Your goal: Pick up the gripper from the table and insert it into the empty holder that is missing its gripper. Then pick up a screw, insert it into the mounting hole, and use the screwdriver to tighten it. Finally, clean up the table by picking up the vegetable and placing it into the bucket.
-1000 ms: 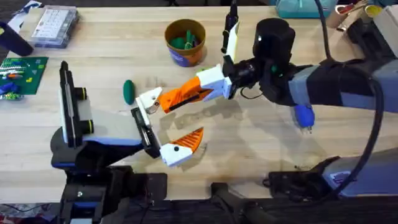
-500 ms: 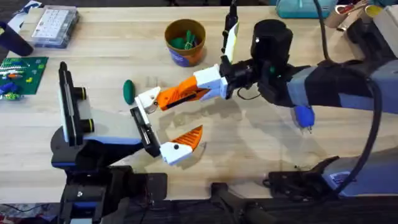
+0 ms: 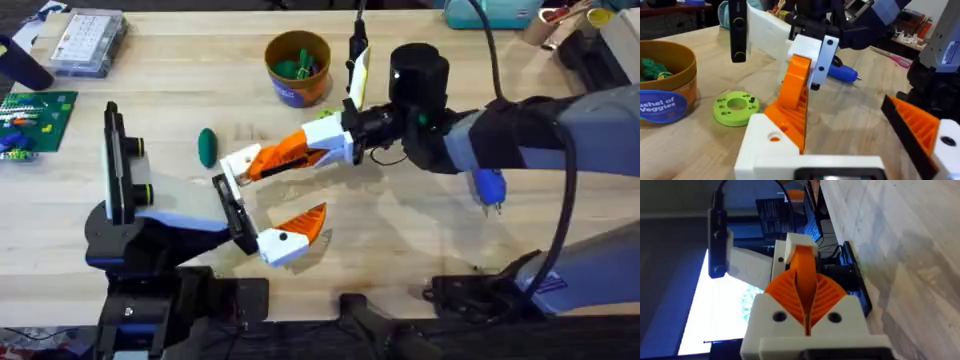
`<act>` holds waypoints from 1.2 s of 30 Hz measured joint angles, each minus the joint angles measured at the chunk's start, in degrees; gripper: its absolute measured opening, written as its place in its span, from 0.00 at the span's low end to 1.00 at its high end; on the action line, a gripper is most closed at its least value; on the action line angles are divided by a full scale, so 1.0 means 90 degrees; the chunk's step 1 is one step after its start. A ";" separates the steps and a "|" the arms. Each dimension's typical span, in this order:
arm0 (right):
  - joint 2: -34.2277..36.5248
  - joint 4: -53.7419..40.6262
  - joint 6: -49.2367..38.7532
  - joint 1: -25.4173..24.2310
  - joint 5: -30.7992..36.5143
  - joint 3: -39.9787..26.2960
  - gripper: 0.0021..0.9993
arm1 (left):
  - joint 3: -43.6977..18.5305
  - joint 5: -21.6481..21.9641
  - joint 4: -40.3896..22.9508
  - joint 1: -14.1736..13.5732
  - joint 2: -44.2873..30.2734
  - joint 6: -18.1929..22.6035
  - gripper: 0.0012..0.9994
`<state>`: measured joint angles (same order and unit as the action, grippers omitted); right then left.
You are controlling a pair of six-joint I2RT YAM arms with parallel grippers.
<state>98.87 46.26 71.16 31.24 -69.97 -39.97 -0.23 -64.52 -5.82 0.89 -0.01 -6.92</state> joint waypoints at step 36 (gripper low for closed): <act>0.0100 0.0046 0.0097 0.0469 0.0817 -0.0160 0.01 | 0.0002 0.0031 -0.0063 0.0075 -0.0010 -0.0129 0.99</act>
<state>99.77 46.68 72.03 35.46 -62.62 -41.41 -0.21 -64.25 -6.39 1.56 -0.10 -8.08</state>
